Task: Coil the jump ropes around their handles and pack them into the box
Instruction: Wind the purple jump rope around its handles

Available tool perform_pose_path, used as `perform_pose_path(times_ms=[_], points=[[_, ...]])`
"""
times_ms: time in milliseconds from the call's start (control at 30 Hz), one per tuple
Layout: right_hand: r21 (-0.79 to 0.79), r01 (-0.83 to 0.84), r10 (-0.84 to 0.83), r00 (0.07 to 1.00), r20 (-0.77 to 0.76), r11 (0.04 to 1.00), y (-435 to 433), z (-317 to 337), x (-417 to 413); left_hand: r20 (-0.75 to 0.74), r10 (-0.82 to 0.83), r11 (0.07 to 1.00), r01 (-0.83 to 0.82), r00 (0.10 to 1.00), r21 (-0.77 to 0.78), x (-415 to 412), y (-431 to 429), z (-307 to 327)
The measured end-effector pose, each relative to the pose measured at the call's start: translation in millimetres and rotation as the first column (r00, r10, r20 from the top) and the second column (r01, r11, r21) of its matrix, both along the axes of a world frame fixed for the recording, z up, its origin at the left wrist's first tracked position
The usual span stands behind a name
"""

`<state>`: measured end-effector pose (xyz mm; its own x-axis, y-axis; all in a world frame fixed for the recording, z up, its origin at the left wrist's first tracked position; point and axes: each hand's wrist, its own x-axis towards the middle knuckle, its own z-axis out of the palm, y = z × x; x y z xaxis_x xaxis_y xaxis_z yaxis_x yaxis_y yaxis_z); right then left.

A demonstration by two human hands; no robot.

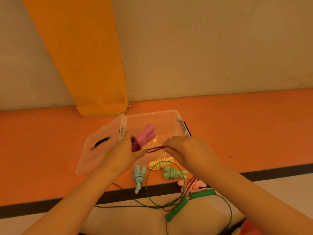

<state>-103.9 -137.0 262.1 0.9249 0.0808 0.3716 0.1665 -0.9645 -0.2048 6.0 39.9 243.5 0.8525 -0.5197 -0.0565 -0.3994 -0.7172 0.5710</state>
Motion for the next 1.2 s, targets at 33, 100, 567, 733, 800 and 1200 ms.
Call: perform_pose_path(times_ms=[33, 100, 567, 733, 800, 1200], points=[[-0.027, -0.022, 0.023, 0.998, 0.057, 0.999, 3.3, 0.5, 1.1, -0.021, -0.057, 0.994, 0.059, 0.998, 0.096, -4.9, -2.4, -2.5], [-0.045, -0.047, 0.052, 0.991, 0.124, 0.998, 6.0, 0.7, 3.7, -0.070, -0.175, 0.956, 0.186, 0.982, 0.225, -14.5, -7.5, -6.3], [0.200, -0.202, 0.187, 0.978, 0.089, 0.959, -6.7, 11.0, 4.6, 0.209, -0.186, 0.976, 0.156, 0.960, 0.152, -35.3, -13.7, 3.0], [0.577, -0.017, 0.093, 0.990, -0.103, 0.816, -8.5, 16.0, 6.2, 0.172, -0.170, 0.983, 0.153, 0.970, 0.104, -17.5, -9.4, 15.2], [0.577, 0.070, 0.049, 0.981, -0.188, 0.814, -19.7, 18.4, 7.6, 0.118, -0.133, 0.991, 0.130, 0.984, 0.037, -4.8, -4.2, 20.0], [0.692, 0.030, 0.150, 0.968, -0.199, 0.721, -37.8, 13.6, 14.4, -0.275, -0.512, 0.852, 0.439, 0.814, -0.287, -17.2, -4.6, 30.2]])
